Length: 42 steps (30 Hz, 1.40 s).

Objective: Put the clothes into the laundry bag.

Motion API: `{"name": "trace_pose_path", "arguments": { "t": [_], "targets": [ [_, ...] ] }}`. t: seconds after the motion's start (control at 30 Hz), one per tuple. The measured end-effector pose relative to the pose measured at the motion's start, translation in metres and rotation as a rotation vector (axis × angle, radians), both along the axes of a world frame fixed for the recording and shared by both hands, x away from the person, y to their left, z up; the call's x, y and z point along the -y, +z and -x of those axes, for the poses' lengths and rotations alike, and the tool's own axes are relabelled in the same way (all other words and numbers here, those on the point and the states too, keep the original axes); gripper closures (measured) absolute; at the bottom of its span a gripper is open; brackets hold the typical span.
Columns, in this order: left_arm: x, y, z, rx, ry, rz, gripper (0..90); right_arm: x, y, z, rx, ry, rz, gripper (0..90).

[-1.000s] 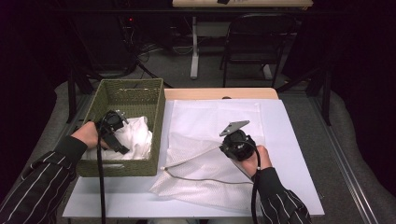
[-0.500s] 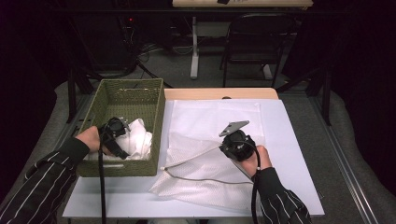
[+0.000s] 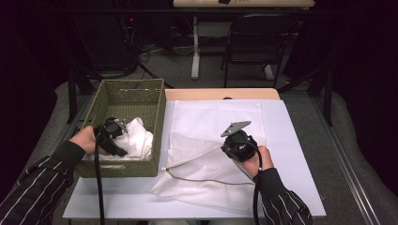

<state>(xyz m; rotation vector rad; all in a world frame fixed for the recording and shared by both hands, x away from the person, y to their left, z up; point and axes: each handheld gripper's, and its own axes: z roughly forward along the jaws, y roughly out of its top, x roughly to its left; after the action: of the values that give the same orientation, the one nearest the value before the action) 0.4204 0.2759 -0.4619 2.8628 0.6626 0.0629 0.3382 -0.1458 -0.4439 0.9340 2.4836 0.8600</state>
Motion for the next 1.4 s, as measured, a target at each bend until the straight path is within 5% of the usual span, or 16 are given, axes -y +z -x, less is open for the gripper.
{"name": "trace_pose_path", "arguments": {
  "t": [0.67, 1.03, 1.4],
  "targets": [
    [-0.003, 0.060, 0.005, 0.070, 0.072, 0.006, 51.4, 0.001, 0.000, -0.001, -0.003, -0.006, -0.005, 88.5],
    [0.003, 0.093, 0.012, 0.108, 0.075, -0.015, 51.5, 0.001, 0.000, -0.001, -0.002, -0.007, -0.007, 88.5],
    [0.008, 0.127, 0.022, 0.140, 0.083, 0.008, 51.6, 0.001, 0.002, -0.001, 0.001, -0.008, -0.009, 88.5]
  ]
}}
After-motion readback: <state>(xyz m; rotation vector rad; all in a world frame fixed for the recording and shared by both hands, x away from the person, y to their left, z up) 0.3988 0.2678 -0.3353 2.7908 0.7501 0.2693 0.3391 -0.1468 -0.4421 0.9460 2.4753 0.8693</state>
